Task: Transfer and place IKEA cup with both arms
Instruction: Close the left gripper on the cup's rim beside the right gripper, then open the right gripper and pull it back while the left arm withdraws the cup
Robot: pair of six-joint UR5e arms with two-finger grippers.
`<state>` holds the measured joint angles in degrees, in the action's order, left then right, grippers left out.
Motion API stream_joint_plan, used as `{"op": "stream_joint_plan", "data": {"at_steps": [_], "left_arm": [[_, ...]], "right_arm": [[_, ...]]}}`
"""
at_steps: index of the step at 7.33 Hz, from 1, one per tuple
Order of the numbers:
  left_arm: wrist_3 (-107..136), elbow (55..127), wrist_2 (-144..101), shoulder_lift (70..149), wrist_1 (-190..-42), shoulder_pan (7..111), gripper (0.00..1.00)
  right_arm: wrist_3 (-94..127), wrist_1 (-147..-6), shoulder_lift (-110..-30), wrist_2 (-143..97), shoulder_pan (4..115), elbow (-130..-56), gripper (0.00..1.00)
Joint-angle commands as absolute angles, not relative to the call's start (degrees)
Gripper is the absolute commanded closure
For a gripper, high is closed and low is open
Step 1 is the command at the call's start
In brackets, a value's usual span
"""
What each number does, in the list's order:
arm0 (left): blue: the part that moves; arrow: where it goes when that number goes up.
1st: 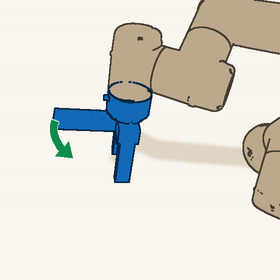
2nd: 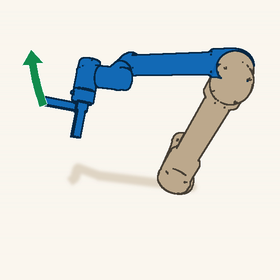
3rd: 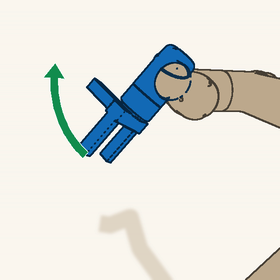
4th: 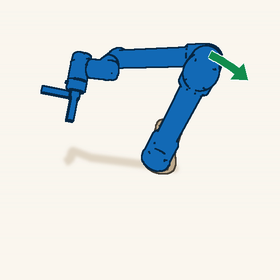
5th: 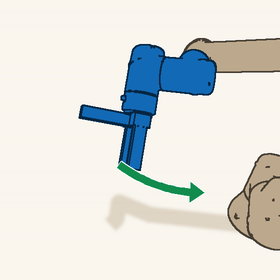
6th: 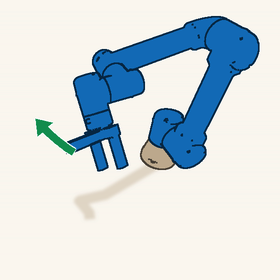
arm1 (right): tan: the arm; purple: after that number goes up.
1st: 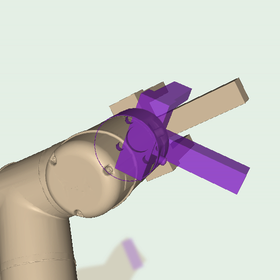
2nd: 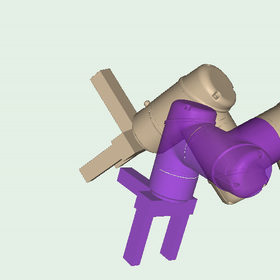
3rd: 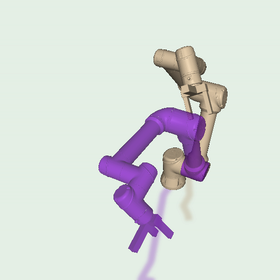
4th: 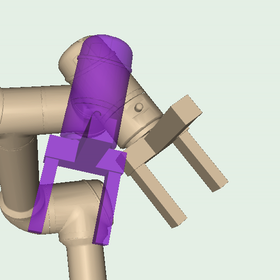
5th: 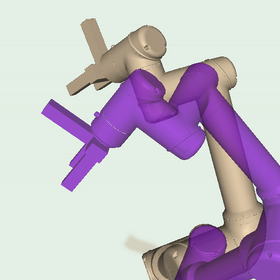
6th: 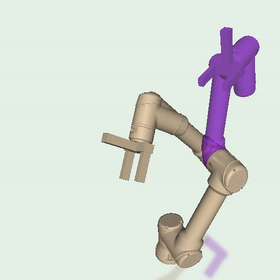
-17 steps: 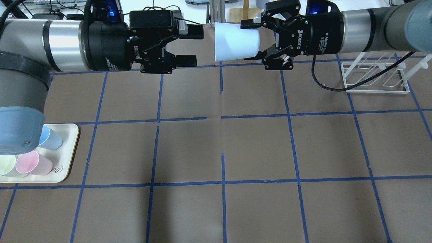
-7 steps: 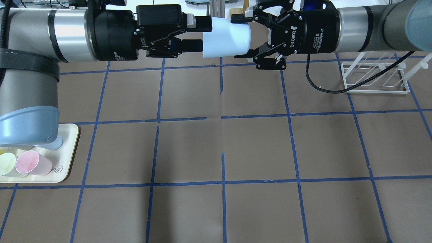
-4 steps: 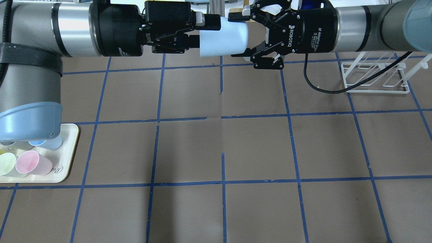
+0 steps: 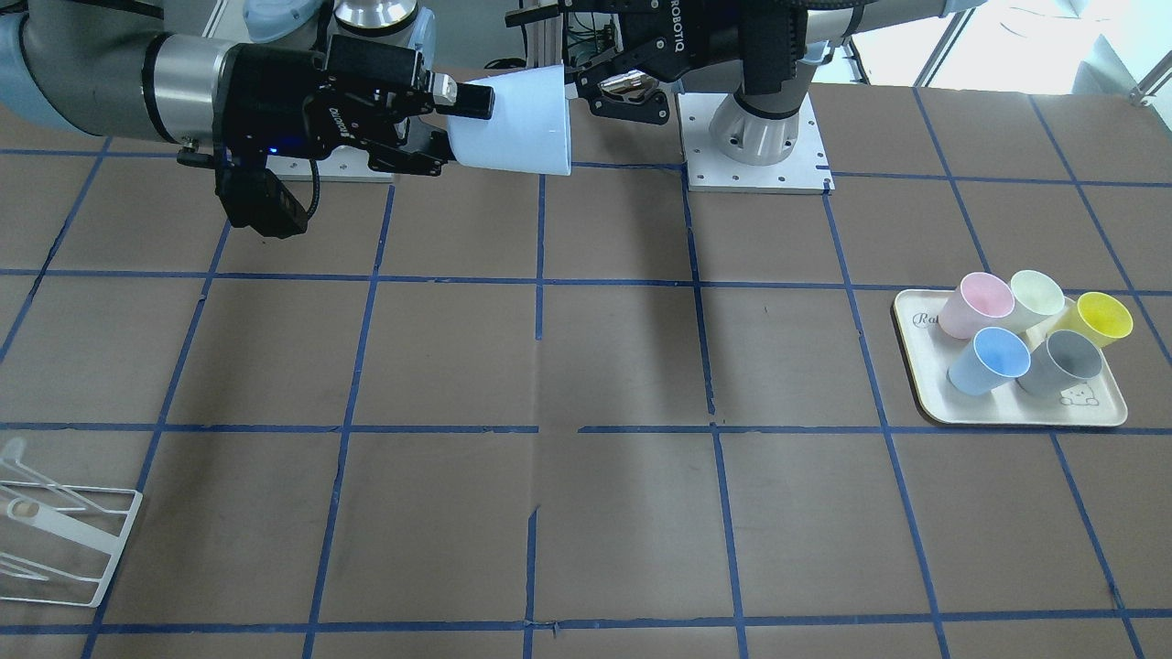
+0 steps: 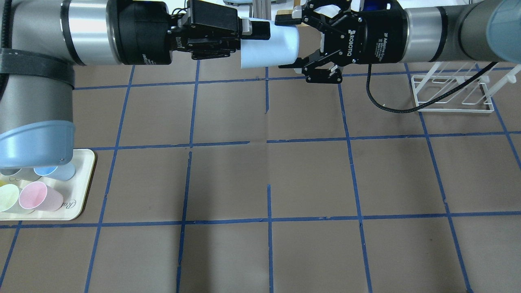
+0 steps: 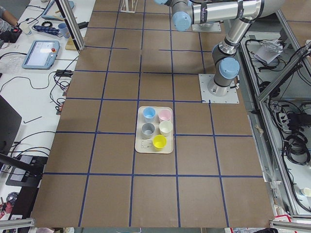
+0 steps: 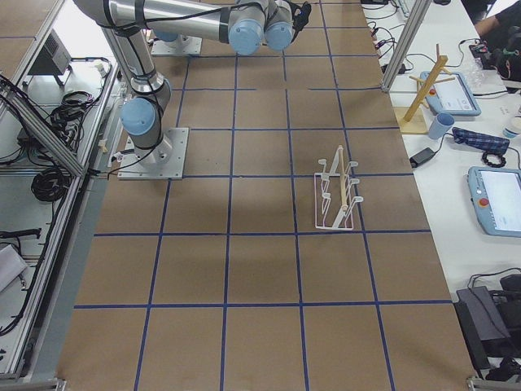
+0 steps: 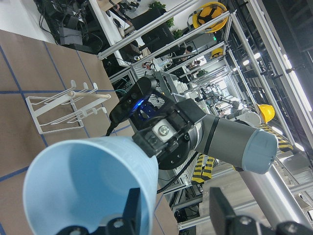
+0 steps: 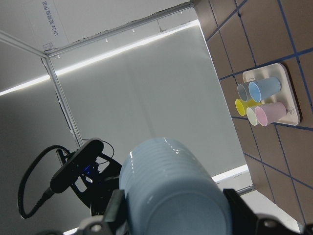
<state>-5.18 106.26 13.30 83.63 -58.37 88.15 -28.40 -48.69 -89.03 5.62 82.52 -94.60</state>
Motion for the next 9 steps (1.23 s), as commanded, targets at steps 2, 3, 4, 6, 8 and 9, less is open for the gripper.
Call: {"op": "stream_joint_plan", "data": {"at_steps": [2, 3, 4, 6, 8, 9], "left_arm": [[-5.27, 106.26, 13.36, 84.20, -56.60, 88.15, 0.78], [-5.27, 106.26, 13.36, 84.11, -56.60, 88.15, 0.92], [-5.19, 106.17, 13.36, 84.11, -56.60, 88.15, 1.00], [-2.40, 105.73, 13.36, 83.85, -56.60, 88.15, 1.00], [1.65, 104.34, 13.36, 83.67, -56.60, 88.16, 1.00], [2.19, 104.24, 13.45, 83.67, -56.69, 88.15, 1.00]], "right_arm": [[-27.95, -48.69, -89.21, 5.63, 82.53, -94.57, 0.69], [-27.25, -48.69, -89.30, 5.54, 82.44, -94.57, 0.66], [-26.99, -48.78, -89.64, 5.54, 82.53, -94.57, 0.61], [-26.28, -48.78, -89.82, 5.62, 82.44, -94.57, 0.01], [-25.15, -48.78, -89.82, 5.63, 82.27, -94.48, 0.00], [-24.88, -48.78, -89.74, 5.63, 82.27, -94.48, 0.00]]}}
